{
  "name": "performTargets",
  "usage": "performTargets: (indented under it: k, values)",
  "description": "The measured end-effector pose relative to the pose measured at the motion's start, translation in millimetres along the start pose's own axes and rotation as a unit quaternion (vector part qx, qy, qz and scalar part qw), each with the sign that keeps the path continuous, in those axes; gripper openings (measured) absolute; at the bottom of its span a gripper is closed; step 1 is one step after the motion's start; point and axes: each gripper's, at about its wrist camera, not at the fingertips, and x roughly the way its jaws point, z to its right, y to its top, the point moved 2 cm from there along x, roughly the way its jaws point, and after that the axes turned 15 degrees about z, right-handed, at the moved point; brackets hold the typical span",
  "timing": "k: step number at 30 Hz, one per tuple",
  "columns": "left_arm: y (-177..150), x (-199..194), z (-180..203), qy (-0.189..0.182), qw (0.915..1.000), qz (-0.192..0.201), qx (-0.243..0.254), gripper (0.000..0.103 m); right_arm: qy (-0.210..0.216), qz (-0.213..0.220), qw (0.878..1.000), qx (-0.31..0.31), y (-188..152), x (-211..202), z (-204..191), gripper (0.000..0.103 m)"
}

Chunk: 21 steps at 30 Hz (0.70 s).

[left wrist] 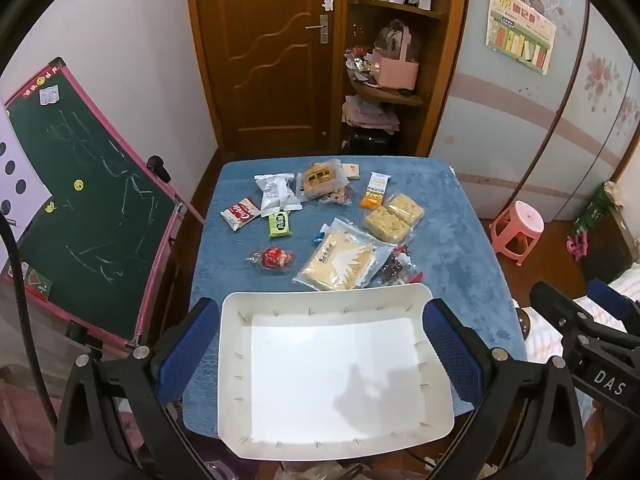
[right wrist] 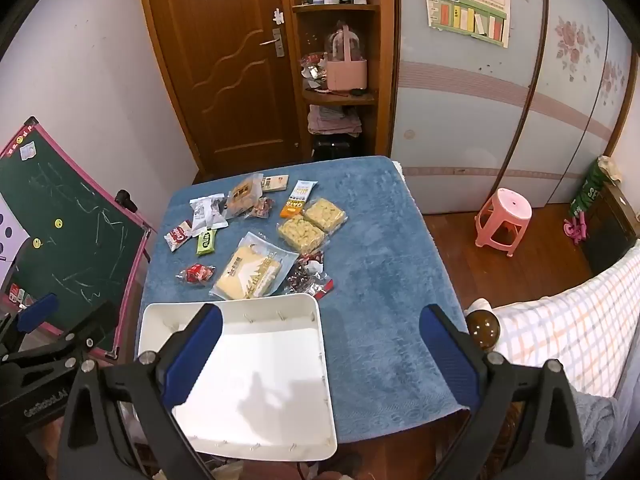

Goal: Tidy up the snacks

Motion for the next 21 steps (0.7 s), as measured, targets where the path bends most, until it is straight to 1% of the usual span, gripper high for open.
performTargets:
  k: [1,8,9,12,14,15,21]
  values:
    - [0,0,0,-0.007,1.0,0.001,-0.005,0.101,0.001,0.001,1.0,0.001,0,0,0,0.1]
    - [0,6,5,-0.018,0.9998,-0.008,-0.005,0.101,0.003,-0.001,1.0,-0.002,-2,-1,-2,0.1]
    - [5,1,4,-0.015,0.9999,-0.002,-0.007,0.101,0.003,-0.001,1.0,-0.002,-2,-1,-3,0.1]
    - [9,-1,8,-0.015,0.9999,0.001,-0.004,0.101,0.0,-0.002,1.0,-0.001,-5,4,-3,0.1]
    - [5,-6,4,-0.018,0.9998,0.002,-0.008,0.101,0.001,-0.003,1.0,0.0,-6,6,-2,0.1]
    - [-4,-7,-1,-0.021,0.9997,0.004,-0.012,0.101,0.001,-0.004,1.0,-0.001,-5,3,-4,0.1]
    - [-3,-7,-1,-0.021,0.9997,0.005,-0.011,0.101,0.002,-0.003,1.0,-0.002,-6,-1,-9,0.1]
